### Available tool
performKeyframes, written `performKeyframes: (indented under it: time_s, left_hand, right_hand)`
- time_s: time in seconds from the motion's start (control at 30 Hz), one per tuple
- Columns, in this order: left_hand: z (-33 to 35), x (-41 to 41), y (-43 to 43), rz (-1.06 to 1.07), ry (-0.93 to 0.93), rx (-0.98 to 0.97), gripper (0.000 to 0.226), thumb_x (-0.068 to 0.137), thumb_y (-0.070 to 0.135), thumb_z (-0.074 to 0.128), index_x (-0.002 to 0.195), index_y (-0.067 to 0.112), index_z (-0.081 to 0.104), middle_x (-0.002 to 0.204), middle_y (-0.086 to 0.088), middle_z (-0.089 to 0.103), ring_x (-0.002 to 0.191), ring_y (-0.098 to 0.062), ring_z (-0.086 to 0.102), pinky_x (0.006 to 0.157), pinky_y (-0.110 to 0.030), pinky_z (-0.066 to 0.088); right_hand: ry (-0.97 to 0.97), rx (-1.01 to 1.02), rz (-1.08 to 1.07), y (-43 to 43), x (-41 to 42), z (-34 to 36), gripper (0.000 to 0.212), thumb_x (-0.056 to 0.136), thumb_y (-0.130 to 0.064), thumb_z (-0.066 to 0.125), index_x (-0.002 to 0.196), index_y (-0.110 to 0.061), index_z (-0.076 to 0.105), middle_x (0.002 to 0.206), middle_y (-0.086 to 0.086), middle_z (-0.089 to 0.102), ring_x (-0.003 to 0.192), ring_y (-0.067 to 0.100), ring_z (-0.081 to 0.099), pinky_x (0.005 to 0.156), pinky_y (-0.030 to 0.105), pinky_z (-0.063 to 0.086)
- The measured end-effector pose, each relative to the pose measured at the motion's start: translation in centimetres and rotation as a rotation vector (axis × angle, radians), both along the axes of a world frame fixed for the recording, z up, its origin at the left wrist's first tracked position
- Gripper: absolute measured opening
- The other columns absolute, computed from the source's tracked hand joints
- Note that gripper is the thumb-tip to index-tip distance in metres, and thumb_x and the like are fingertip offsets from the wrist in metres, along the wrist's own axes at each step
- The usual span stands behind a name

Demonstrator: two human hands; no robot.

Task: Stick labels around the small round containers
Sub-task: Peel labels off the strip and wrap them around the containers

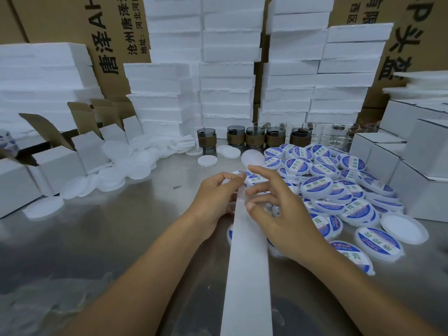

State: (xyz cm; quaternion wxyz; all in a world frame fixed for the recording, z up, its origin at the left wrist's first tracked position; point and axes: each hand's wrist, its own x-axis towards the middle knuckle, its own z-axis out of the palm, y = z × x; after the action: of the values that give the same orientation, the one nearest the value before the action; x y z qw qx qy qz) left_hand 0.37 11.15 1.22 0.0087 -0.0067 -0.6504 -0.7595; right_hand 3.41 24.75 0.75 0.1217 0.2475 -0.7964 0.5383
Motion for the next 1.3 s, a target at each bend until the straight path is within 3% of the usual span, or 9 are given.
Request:
performKeyframes:
  time_s: [0.23,0.47,0.57,0.67,0.77,0.9,1.0,1.13,1.3]
  left_hand:
    - [1.6,-0.2,-1.2,0.058,-0.026,0.249,0.025,0.091,0.032,0.056,0.075,0.013,0.056,0.061,0.0,0.05,0.048,-0.011,0.044,0.043,-0.019,0.036]
    - [1.9,0.2,-1.6,-0.116,-0.146,0.465,0.028,0.085,0.036,0.06,0.08,0.009,0.063,0.069,-0.009,0.067,0.061,-0.023,0.068,0.059,-0.037,0.06]
    - [1.7,0.1,-1.5,-0.166,-0.2,0.461,0.033,0.086,0.039,0.059,0.081,0.007,0.063,0.076,-0.012,0.069,0.068,-0.027,0.07,0.068,-0.045,0.058]
    - [1.5,0.0,-1.4,-0.173,-0.212,0.457,0.04,0.088,0.045,0.055,0.085,0.006,0.062,0.079,-0.014,0.071,0.07,-0.028,0.071,0.068,-0.044,0.057]
    - [1.4,-0.1,-1.3,-0.163,-0.217,0.469,0.052,0.088,0.055,0.048,0.095,0.006,0.062,0.086,-0.015,0.073,0.074,-0.029,0.072,0.065,-0.043,0.058]
    - [1.4,-0.1,-1.0,-0.233,-0.163,0.507,0.068,0.088,0.064,0.036,0.079,0.009,0.074,0.1,-0.016,0.071,0.086,-0.027,0.07,0.078,-0.041,0.057]
    - [1.4,0.2,-0.5,-0.281,-0.15,0.56,0.073,0.089,0.064,0.033,0.07,0.009,0.076,0.086,-0.012,0.073,0.075,-0.022,0.071,0.068,-0.032,0.06]
    - [1.4,0.5,0.1,-0.333,-0.134,0.556,0.074,0.087,0.067,0.029,0.074,0.012,0.077,0.096,-0.009,0.073,0.085,-0.023,0.069,0.066,-0.029,0.057]
    - [1.3,0.6,0.8,-0.396,-0.12,0.61,0.075,0.086,0.067,0.027,0.076,0.011,0.076,0.097,-0.009,0.073,0.08,-0.023,0.071,0.05,-0.028,0.054]
  right_hand:
    - [-0.047,0.048,-0.003,0.4,-0.9,-0.7,0.059,0.088,-0.012,0.057,0.111,-0.06,0.032,0.104,-0.018,0.057,0.092,-0.012,0.056,0.073,0.006,0.044]
    - [-0.072,0.068,-0.03,0.4,-1.1,-0.9,0.055,0.093,-0.014,0.049,0.113,-0.061,0.029,0.107,-0.021,0.056,0.099,-0.005,0.057,0.079,0.014,0.044]
    - [-0.034,-0.088,-0.12,0.4,-1.1,-0.3,0.041,0.093,-0.011,0.049,0.115,-0.045,0.044,0.099,-0.016,0.059,0.094,0.006,0.06,0.076,0.02,0.05]
    - [0.011,-0.328,-0.162,0.3,-0.7,0.9,0.025,0.089,-0.018,0.058,0.098,-0.041,0.059,0.083,-0.013,0.058,0.076,-0.001,0.058,0.061,0.011,0.047]
    - [-0.088,-0.501,-0.09,0.2,0.0,2.3,0.006,0.075,-0.035,0.067,0.08,-0.035,0.071,0.081,-0.007,0.063,0.068,-0.003,0.054,0.059,0.01,0.046]
    - [-0.257,-0.566,0.125,-0.2,0.8,2.7,0.02,0.054,-0.043,0.067,0.069,-0.031,0.074,0.073,-0.008,0.071,0.066,-0.001,0.061,0.06,0.015,0.047]
    - [-0.321,-0.579,0.228,-0.5,0.9,2.5,0.024,0.052,-0.038,0.072,0.071,-0.025,0.074,0.079,-0.005,0.073,0.068,0.006,0.062,0.058,0.017,0.046]
    - [-0.365,-0.592,0.235,-1.0,0.9,2.4,0.021,0.049,-0.031,0.074,0.067,-0.02,0.072,0.07,0.002,0.069,0.053,0.01,0.051,0.049,0.018,0.041]
    - [-0.381,-0.593,0.159,-0.9,0.8,2.4,0.024,0.056,-0.024,0.072,0.078,-0.015,0.068,0.068,0.006,0.068,0.038,0.008,0.045,0.042,0.015,0.039]
